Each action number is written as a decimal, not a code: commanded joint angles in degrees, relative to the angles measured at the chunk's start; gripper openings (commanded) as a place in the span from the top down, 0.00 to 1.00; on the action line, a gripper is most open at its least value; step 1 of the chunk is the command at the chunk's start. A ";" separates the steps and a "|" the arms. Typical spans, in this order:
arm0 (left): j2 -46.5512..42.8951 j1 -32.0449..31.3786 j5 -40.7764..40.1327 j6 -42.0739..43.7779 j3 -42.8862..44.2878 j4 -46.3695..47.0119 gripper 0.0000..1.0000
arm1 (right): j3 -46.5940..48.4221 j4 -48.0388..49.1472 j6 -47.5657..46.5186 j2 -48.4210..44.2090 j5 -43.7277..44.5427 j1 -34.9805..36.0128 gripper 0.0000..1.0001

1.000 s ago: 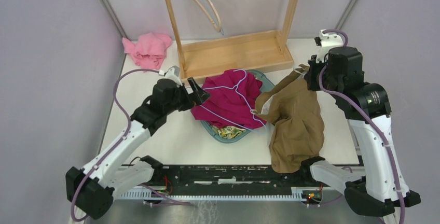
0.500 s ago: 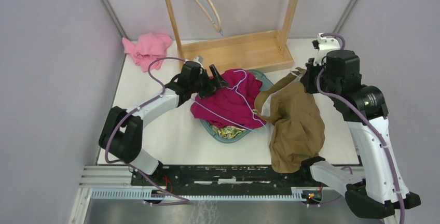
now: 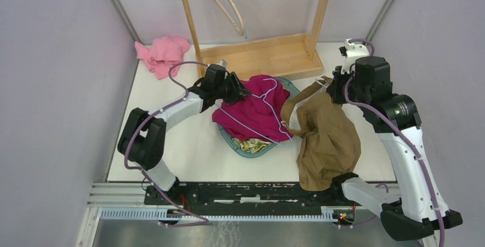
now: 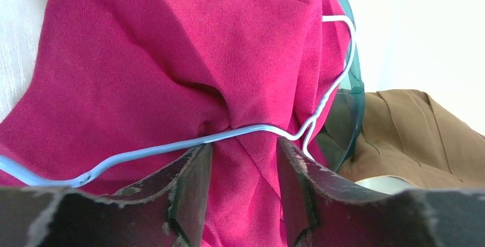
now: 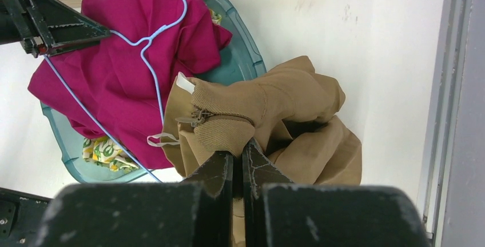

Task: Place the skirt on the hanger
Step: Pick up the skirt from the bin, then hang the skirt on the hanger.

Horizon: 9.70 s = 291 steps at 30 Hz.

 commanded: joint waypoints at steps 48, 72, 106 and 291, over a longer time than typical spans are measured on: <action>-26.72 6.01 -4.12 -5.02 -4.64 -4.53 0.08 | -1.74 5.13 0.84 -0.53 -7.05 -0.29 0.99; -10.63 -0.10 -2.97 -18.91 -11.88 18.35 0.01 | -5.29 7.66 1.83 -0.58 -9.26 -0.28 0.99; -10.12 -1.23 -0.84 -23.98 -12.15 23.89 0.03 | -6.44 8.06 1.70 -1.25 -9.95 -0.25 0.99; -3.45 -3.02 -29.46 -29.32 -26.39 103.28 0.93 | -16.48 21.81 19.88 5.68 -53.91 -1.09 0.99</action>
